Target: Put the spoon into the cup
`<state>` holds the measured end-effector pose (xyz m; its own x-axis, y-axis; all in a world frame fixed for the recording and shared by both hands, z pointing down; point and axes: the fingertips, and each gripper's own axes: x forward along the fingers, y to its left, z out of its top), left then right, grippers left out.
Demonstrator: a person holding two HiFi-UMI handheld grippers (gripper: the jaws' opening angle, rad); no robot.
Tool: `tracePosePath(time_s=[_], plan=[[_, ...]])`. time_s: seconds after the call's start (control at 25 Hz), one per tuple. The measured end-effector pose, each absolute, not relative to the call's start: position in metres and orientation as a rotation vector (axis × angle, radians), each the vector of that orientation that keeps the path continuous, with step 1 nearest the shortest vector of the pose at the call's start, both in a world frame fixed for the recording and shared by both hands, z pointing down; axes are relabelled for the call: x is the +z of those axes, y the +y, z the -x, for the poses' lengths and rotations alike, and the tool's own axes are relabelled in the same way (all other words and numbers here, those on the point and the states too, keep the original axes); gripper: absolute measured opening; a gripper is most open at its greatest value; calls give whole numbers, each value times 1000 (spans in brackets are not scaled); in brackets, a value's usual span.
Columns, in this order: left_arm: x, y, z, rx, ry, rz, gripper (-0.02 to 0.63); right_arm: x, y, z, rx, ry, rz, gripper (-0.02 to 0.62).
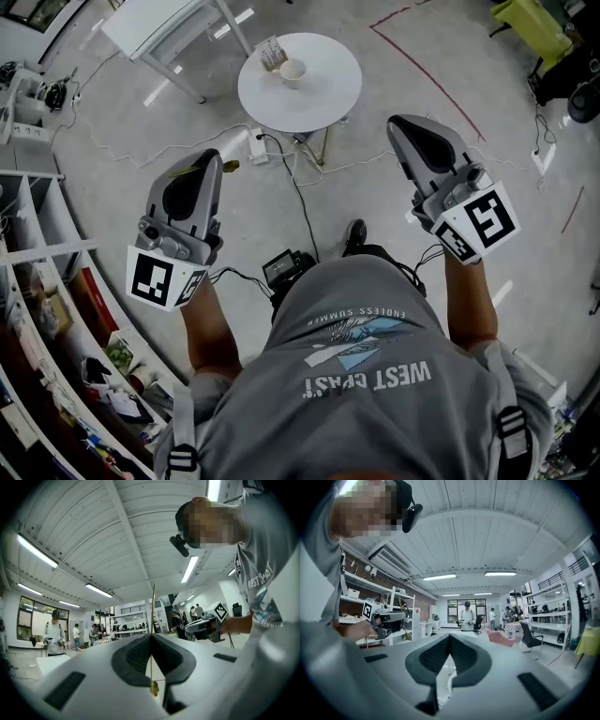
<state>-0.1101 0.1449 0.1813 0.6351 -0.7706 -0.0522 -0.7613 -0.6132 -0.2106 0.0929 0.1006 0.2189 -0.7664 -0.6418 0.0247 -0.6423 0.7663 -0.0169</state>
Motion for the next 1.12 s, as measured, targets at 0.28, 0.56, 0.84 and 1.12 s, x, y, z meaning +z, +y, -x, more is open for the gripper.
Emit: tracePosePath(time_s=[0.28, 0.56, 0.84, 1.12], plan=[[179, 119, 92, -106, 1353, 2597, 0, 219, 62, -103, 60, -2992, -943, 2], [180, 97, 86, -139, 1397, 2583, 0, 227, 33, -110, 91, -3010, -910, 2], [196, 55, 93, -133, 1318, 2638, 0, 245, 8, -106, 116, -2966, -989, 2], [193, 9, 111, -89, 1141, 2720, 0, 241, -11, -89, 129, -2888, -1162, 2]])
